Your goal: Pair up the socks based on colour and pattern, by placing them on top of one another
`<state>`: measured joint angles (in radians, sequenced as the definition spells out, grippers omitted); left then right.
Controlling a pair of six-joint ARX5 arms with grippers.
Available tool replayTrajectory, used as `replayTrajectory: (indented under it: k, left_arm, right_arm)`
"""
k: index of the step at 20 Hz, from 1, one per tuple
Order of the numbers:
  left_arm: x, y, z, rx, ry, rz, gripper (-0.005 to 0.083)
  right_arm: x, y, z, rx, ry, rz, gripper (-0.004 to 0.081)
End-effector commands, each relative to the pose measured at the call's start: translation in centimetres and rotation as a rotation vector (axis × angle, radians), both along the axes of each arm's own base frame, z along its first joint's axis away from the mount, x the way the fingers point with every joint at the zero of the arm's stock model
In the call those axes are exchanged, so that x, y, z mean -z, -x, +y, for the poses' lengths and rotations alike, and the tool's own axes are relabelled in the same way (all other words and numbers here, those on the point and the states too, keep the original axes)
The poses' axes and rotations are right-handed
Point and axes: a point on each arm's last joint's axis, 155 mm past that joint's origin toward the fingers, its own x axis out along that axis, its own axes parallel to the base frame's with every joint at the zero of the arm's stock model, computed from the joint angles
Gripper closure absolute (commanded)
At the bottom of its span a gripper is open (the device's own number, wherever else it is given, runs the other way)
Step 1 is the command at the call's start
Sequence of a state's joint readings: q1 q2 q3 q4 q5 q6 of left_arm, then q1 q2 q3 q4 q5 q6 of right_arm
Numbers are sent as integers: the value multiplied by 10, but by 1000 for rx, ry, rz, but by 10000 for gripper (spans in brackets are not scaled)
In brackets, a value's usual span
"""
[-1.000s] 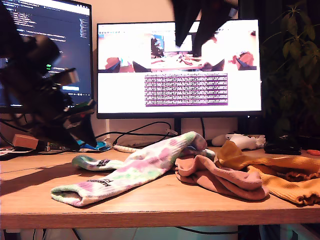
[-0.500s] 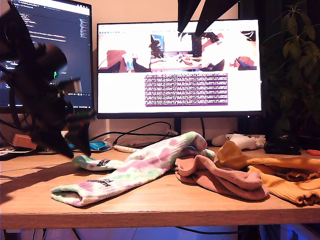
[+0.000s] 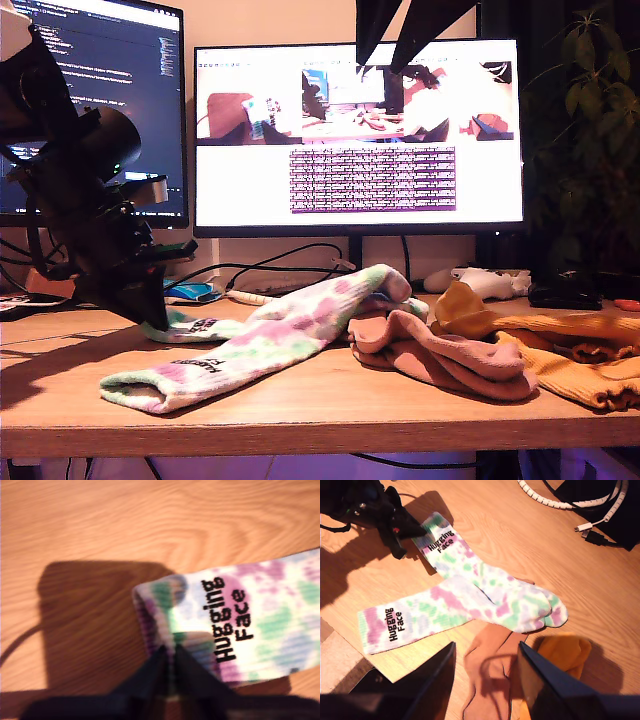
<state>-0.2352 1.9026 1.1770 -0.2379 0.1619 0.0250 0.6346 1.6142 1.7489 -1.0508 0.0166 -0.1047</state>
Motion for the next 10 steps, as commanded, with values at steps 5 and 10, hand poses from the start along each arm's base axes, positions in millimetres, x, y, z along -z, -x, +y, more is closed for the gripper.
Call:
replayTrajectory:
  k: [5, 10]
  left_arm:
    - [-39, -16, 11, -37, -7, -88, 794]
    - [-47, -9, 27, -72, -64, -78, 794]
  right_arm:
    - [9, 1, 2, -16, 11, 26, 417]
    - [41, 6, 20, -85, 5, 138, 417]
